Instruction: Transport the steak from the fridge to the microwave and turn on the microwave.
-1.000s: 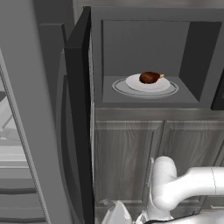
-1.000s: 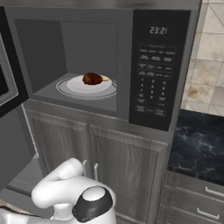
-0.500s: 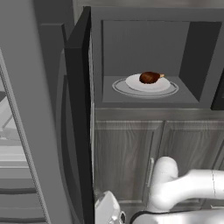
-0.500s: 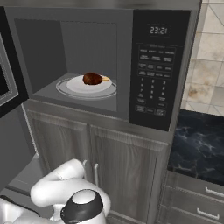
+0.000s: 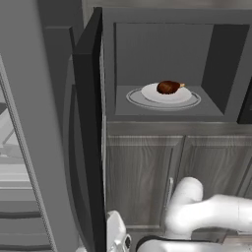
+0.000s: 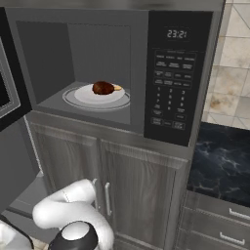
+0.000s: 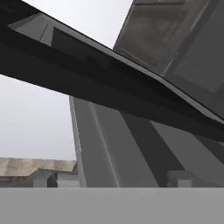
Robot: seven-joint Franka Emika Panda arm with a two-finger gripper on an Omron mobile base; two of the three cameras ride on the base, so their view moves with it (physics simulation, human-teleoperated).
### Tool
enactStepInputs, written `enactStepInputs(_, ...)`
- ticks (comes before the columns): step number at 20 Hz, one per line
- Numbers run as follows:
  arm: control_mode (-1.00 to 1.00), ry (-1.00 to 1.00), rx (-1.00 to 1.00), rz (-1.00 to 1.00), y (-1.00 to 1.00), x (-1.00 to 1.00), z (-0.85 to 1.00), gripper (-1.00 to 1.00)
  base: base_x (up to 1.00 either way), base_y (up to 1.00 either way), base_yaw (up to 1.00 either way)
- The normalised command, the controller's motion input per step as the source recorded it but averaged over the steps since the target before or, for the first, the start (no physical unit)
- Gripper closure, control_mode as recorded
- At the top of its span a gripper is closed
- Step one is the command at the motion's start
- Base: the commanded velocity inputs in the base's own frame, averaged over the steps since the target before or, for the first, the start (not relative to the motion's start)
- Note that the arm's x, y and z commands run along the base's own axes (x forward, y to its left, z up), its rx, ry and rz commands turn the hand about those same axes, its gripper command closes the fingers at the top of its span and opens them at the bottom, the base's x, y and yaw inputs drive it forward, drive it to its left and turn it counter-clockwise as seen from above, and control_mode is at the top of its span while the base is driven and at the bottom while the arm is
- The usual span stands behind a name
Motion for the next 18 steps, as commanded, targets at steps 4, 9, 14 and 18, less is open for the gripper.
enactStepInputs(4,-1.0,-0.18,0.07,-0.09,0.01,0.03,0.21,-1.0,0.0,0.0,0.0)
enactStepInputs(9,-1.0,-0.2,0.09,-0.11,0.0,0.01,0.34,-1.0,0.0,0.0,0.0)
enactStepInputs(14,-1.0,-0.24,0.14,-0.14,0.0,0.02,0.4,-1.0,0.0,0.0,0.0)
enactStepInputs(18,-1.0,-0.23,0.15,-0.15,0.0,0.12,0.27,-1.0,0.0,0.0,0.0)
